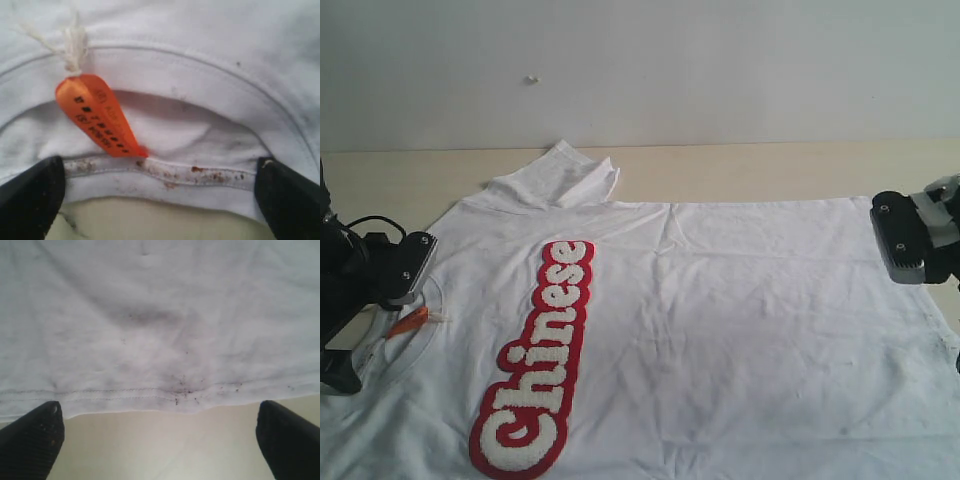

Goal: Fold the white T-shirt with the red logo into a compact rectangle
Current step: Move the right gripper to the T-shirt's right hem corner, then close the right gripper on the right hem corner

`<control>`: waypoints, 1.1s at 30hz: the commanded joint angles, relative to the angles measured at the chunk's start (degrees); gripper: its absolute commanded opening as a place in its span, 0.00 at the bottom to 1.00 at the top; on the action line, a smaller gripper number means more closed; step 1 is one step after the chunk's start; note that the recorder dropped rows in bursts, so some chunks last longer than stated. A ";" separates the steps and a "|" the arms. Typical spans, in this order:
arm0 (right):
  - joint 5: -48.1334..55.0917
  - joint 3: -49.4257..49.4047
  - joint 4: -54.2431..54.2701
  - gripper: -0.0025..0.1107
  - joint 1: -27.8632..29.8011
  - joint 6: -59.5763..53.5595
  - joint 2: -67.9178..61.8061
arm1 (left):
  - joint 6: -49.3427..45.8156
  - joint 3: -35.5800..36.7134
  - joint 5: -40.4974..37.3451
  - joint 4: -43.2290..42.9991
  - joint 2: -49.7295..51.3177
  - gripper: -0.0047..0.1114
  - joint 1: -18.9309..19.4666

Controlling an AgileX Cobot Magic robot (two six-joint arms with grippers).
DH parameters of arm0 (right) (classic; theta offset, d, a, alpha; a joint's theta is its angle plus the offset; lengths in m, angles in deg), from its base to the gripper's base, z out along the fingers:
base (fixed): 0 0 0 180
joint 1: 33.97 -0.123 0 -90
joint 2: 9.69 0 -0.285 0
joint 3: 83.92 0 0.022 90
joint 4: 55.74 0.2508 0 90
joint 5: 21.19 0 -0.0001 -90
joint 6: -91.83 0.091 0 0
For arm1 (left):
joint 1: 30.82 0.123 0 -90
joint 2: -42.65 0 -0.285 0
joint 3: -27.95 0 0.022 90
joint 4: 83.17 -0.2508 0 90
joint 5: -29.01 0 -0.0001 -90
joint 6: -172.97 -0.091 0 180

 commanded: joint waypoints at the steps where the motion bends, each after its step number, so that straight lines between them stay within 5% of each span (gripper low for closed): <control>1: 1.75 2.29 -2.14 0.95 0.02 -1.16 -3.96 | -0.14 1.84 3.03 0.09 3.68 0.94 0.26; 23: -8.73 9.08 0.97 0.95 4.08 -2.39 -16.01 | -0.14 1.84 3.03 0.09 3.68 0.94 0.26; 33: -2.69 13.08 -0.31 0.95 7.79 -3.93 -17.56 | -0.14 1.84 3.03 0.09 3.68 0.94 0.26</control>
